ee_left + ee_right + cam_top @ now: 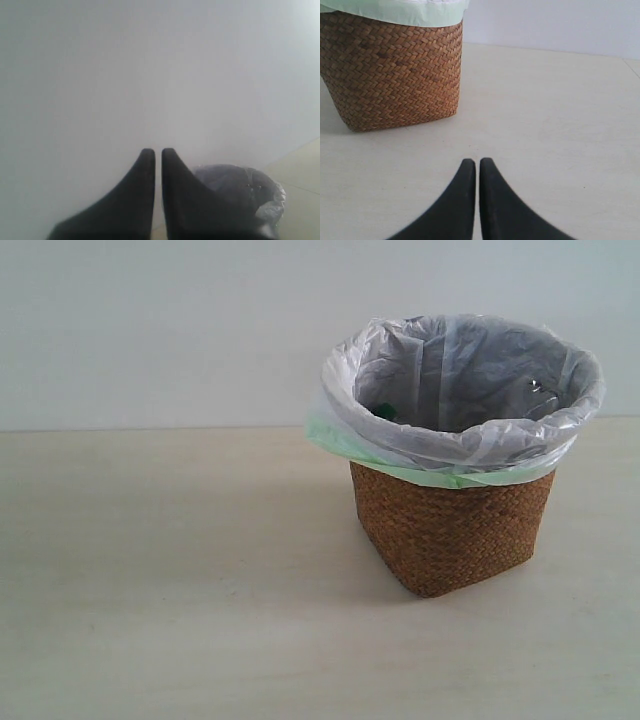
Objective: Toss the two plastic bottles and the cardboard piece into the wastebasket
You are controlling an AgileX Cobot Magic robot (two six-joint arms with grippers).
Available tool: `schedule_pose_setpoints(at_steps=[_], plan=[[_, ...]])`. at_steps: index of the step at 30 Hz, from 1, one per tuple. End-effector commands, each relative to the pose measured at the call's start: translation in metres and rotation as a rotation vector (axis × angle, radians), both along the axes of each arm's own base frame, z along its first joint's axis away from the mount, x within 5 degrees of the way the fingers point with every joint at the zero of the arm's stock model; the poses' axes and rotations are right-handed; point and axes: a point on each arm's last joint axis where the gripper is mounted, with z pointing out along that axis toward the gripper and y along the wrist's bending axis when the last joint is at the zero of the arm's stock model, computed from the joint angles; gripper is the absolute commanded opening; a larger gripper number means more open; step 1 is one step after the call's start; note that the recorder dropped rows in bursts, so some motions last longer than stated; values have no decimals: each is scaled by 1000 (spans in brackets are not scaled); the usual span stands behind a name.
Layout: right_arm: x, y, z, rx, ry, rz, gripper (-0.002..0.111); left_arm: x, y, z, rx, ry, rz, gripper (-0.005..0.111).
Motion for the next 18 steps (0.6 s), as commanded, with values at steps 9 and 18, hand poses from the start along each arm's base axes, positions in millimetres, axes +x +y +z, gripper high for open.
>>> schedule_pose_setpoints(at_steps=[9,18], plan=[[0,0,1,-1,-10,-5,0,-3,2,-87,-77,176,-18,4],[0,0,1,-1,-10,-5,0,4,-3,-138,-48,350,-9,4]])
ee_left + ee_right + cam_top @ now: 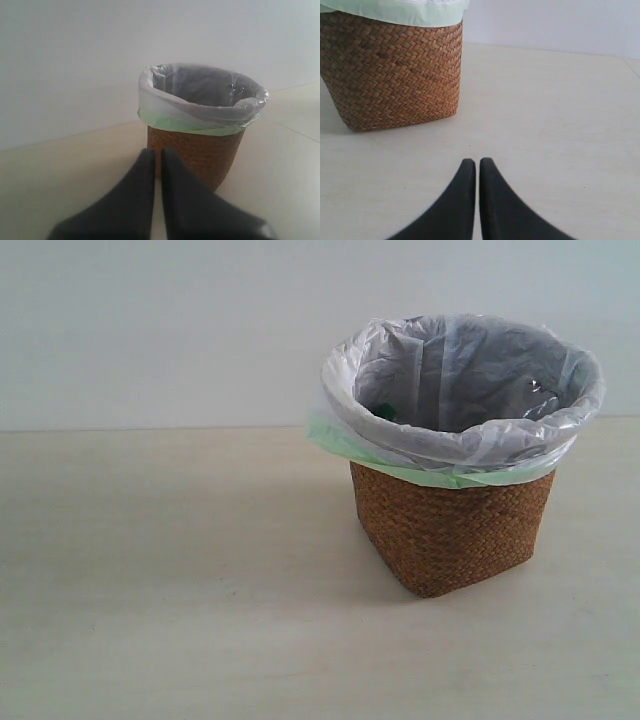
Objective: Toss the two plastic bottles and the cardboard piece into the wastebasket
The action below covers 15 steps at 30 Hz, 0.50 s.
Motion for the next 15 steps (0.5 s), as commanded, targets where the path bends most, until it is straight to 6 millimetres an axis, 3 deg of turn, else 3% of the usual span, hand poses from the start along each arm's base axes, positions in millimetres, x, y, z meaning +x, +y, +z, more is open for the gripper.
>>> schedule_pose_setpoints(at_steps=[1,9,15], plan=[[0,0,1,-1,-10,-5,0,0,0,-4,-5,7,4,4],[0,0,1,-1,-10,-5,0,-4,4,-1,-22,-17,6,4],[0,0,1,-1,-10,-5,0,-17,21,8,-84,-114,104,4]])
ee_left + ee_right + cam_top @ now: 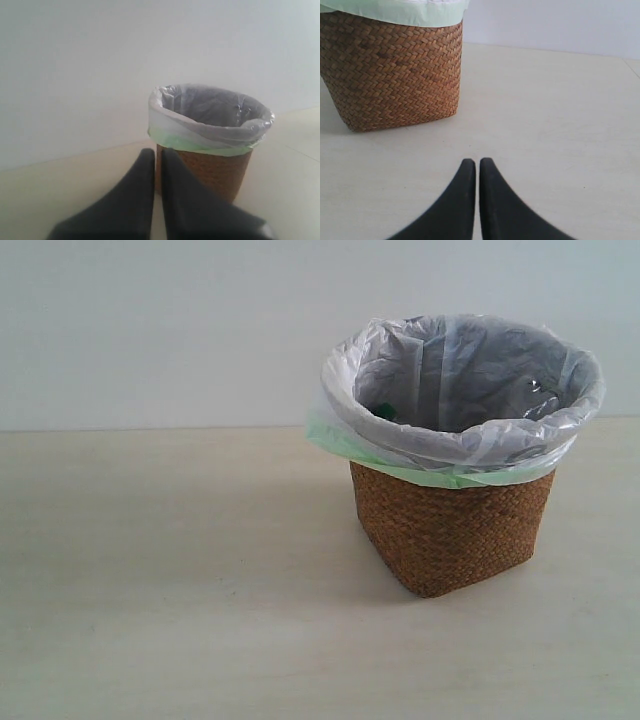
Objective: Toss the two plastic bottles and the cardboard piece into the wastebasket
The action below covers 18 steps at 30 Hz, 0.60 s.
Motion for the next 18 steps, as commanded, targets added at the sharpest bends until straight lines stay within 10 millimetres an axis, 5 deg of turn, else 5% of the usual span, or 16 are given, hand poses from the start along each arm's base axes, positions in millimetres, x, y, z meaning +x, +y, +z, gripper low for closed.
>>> schedule_pose_setpoints(at_steps=[1,18], plan=[[0,0,1,-1,-10,-5,0,-8,12,5,-43,-63,87,4],[0,0,1,2,-10,-5,0,-34,44,13,-75,-251,619,4]])
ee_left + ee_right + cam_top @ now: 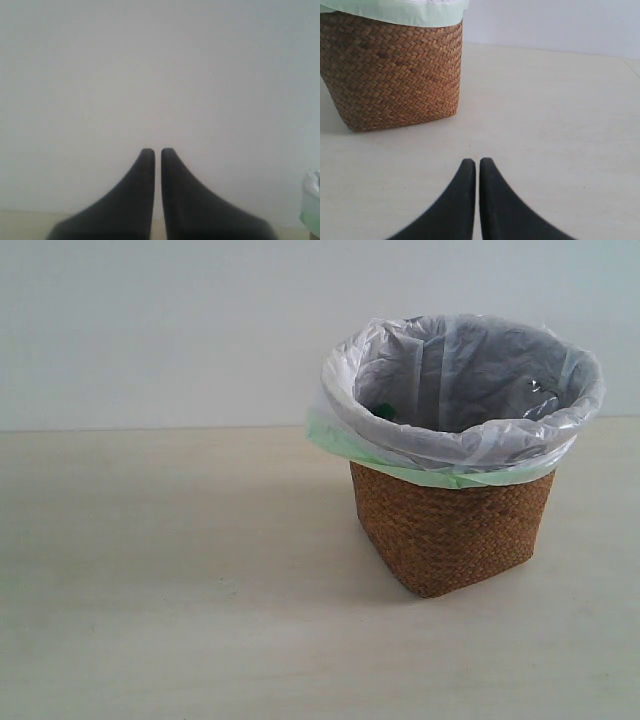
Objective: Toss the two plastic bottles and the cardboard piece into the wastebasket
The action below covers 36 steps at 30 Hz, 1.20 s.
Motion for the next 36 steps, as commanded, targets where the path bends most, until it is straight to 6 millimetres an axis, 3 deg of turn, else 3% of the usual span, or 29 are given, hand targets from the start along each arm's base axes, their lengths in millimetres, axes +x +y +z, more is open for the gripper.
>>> schedule_pose_setpoints(at_steps=[1,15,21,31,36], plan=[[0,0,1,2,-10,-5,0,-9,3,1,-4,-48,87,4],[0,0,1,2,-10,-5,0,-15,3,0,-2,-84,128,4],[0,0,1,2,-10,-5,0,-5,4,-21,-4,-11,128,4],[0,0,1,2,-10,-5,0,0,5,-35,-6,58,129,4],[0,0,1,2,-10,-5,0,10,6,-63,-7,84,128,4]])
